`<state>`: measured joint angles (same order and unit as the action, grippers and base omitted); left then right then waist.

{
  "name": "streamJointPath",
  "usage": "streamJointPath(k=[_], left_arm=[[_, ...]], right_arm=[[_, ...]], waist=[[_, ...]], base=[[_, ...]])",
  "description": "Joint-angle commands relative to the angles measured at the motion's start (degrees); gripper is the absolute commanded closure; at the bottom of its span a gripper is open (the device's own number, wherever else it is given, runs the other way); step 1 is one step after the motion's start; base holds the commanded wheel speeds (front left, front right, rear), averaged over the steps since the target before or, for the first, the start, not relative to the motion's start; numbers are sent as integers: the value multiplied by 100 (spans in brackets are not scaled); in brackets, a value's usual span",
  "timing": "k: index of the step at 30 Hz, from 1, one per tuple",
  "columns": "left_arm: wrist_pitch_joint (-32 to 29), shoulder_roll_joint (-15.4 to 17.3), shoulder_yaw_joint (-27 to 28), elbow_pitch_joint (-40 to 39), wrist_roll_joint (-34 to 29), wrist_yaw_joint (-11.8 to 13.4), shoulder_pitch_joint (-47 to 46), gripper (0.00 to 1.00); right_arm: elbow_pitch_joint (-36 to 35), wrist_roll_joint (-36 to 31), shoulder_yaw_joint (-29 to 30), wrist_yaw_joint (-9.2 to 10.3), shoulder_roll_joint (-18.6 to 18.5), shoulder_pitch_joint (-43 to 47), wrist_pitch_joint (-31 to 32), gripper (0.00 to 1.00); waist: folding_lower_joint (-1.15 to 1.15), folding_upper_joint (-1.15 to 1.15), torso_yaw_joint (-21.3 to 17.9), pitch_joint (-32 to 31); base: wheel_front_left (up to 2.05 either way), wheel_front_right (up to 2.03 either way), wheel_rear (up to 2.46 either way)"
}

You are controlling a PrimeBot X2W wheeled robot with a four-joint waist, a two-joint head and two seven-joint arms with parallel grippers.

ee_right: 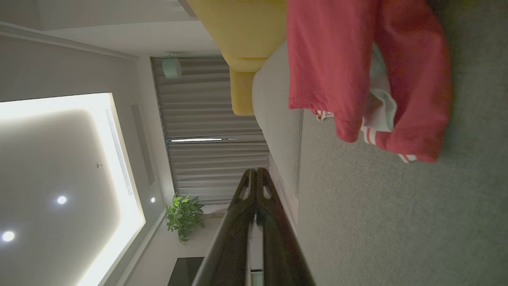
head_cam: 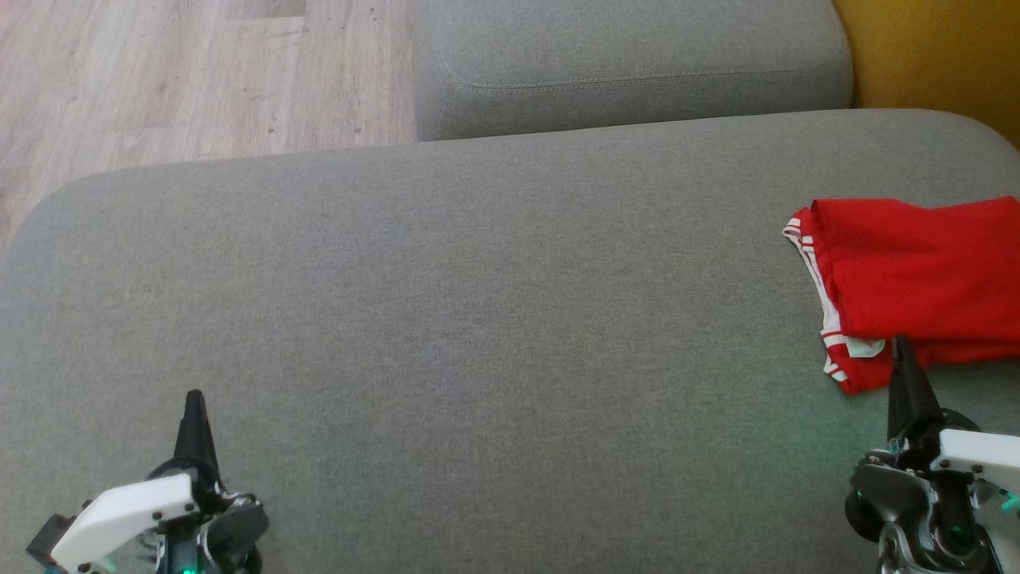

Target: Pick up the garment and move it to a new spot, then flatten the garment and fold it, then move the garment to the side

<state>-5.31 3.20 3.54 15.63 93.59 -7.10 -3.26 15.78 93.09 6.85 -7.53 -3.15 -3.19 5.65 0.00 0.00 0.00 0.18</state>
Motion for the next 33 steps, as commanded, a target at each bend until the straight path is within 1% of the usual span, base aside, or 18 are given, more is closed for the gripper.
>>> streamJointPath(k=[1, 33], left_arm=[[-37, 41, 197, -163, -59, -38, -284, 100], [-67, 15, 235, -161, -90, -38, -287, 100]], right_arm=[[-179, -37, -100, 4, -24, -293, 29, 100], [-178, -60, -73, 4, -5, -296, 51, 100]], waist=[[0, 0, 0, 0], [0, 0, 0, 0]], base=[[0, 0, 0], [0, 0, 0]])
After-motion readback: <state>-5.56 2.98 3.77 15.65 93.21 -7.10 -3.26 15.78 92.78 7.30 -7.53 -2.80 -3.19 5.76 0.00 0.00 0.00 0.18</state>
